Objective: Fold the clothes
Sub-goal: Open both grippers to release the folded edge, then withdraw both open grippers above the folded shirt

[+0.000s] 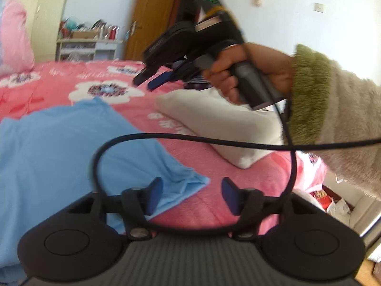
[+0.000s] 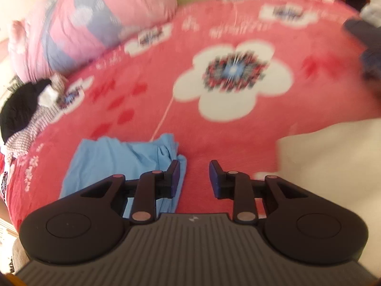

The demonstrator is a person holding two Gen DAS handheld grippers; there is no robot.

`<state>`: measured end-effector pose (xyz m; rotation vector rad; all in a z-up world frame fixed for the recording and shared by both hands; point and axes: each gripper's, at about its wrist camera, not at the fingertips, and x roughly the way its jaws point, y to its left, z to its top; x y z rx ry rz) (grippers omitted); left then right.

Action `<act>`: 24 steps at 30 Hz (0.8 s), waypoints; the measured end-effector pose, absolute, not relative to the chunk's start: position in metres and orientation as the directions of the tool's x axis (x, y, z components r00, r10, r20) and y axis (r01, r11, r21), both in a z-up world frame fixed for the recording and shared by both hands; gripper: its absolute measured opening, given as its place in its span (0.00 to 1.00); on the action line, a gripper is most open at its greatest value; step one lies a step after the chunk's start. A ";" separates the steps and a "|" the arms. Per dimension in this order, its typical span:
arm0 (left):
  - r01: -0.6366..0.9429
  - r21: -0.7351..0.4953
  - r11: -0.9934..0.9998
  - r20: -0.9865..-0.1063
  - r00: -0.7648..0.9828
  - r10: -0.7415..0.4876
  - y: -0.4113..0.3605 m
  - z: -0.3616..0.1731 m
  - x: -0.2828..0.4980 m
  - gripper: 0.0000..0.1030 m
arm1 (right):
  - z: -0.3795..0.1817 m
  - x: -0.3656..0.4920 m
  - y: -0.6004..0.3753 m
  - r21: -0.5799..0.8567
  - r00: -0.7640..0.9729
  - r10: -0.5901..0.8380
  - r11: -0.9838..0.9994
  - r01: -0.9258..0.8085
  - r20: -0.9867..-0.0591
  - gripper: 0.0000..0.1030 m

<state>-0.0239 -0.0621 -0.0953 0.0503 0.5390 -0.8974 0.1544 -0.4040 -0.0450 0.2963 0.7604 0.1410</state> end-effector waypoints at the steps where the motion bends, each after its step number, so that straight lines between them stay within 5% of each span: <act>1: 0.763 -0.162 0.626 -0.466 0.500 -0.730 -0.063 -0.094 -0.030 0.62 | -0.034 0.137 -0.410 0.321 0.743 0.232 0.947 -0.025 -0.627 0.29; 7: 0.769 -0.099 0.632 -0.494 0.513 -0.701 -0.053 -0.091 -0.061 0.64 | -0.003 0.029 -0.428 0.348 0.837 0.221 0.937 -0.039 -0.501 0.31; 12: 0.686 -0.016 0.728 -0.501 0.624 -0.599 -0.032 -0.089 -0.078 0.64 | -0.032 -0.021 -0.384 0.266 0.802 0.252 0.956 -0.122 -0.541 0.28; 19: 0.504 -0.077 0.860 -0.511 0.721 -0.468 0.001 -0.085 -0.061 0.62 | -0.074 -0.017 -0.302 0.080 0.767 0.260 0.961 -0.265 -0.586 0.18; 24: 0.431 -0.107 0.896 -0.502 0.754 -0.423 0.029 -0.081 -0.054 0.61 | -0.108 -0.032 -0.346 0.223 0.734 0.193 0.973 -0.059 -0.652 0.17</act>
